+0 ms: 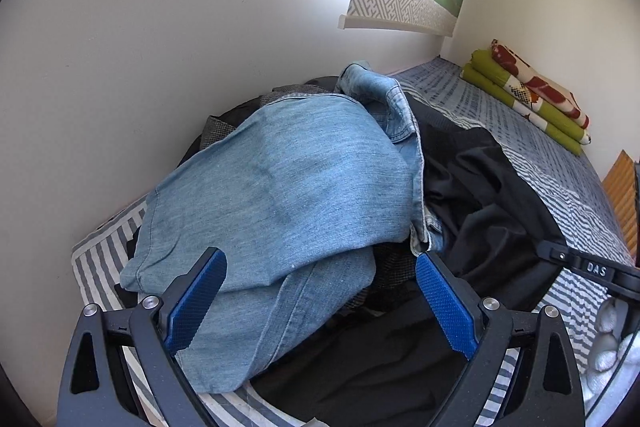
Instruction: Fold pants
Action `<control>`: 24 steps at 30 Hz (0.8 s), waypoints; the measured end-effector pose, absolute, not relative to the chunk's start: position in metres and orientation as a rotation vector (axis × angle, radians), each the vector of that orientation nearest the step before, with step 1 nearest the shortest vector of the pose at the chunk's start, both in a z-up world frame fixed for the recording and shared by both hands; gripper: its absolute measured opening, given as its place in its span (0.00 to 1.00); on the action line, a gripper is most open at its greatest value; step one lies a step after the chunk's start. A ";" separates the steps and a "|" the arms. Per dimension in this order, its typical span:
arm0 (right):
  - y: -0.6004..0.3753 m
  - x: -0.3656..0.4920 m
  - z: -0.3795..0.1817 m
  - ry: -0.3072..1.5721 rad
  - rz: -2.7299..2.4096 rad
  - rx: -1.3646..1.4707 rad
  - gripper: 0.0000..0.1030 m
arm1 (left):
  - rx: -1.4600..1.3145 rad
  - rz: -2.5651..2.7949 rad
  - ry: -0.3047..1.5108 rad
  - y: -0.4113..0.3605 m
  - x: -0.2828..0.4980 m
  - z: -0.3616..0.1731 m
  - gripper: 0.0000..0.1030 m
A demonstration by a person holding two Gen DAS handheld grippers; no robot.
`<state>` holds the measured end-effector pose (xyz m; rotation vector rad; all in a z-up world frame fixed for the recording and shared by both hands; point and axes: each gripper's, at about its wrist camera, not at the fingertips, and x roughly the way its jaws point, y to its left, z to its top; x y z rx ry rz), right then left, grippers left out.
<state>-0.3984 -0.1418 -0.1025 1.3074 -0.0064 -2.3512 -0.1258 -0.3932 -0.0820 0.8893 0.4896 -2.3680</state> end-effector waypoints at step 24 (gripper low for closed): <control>0.119 -0.209 -0.148 0.099 -2.561 1.737 0.13 | 1.297 -2.752 0.341 -0.188 -0.201 -0.117 0.86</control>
